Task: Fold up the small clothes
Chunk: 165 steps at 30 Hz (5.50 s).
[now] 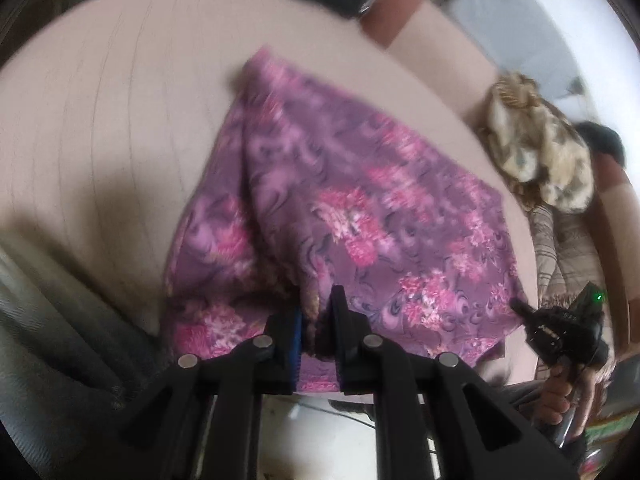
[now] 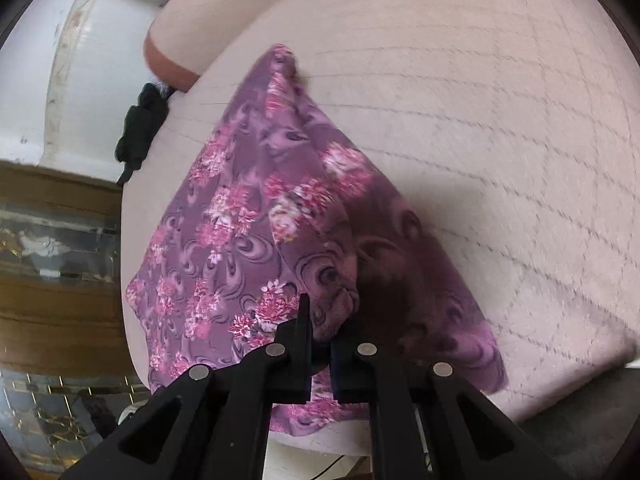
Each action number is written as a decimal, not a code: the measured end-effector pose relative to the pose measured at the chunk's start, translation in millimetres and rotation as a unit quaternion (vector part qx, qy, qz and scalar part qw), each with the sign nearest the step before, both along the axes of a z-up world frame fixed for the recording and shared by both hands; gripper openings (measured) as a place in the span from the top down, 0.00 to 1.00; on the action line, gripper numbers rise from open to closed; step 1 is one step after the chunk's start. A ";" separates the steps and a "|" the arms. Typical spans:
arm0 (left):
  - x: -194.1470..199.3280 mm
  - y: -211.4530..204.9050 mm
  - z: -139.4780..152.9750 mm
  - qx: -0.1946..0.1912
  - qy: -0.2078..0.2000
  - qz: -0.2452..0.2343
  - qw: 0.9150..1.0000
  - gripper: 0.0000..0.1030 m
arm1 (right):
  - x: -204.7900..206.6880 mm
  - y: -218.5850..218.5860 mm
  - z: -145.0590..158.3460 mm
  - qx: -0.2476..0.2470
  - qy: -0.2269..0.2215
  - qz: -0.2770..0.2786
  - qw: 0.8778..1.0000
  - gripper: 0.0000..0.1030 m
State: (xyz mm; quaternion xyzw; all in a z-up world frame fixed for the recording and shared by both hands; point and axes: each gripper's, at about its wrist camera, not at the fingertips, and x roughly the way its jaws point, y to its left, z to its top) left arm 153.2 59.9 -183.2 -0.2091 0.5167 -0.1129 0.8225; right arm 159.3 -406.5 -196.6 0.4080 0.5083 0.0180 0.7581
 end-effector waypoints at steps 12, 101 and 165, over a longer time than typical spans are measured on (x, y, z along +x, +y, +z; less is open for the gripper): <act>-17.0 -8.0 -4.8 0.067 -0.013 -0.027 0.997 0.88 | 0.3 12.0 15.0 -0.071 -0.008 0.011 0.997 0.93; 10.3 -3.6 9.3 0.047 -0.099 0.015 0.994 0.92 | 167.1 391.0 20.0 -0.130 0.107 0.419 0.892 0.33; 21.9 -216.3 14.3 0.086 -0.054 -0.169 0.980 0.46 | 31.6 -65.5 18.0 0.010 -0.043 0.121 0.992 0.95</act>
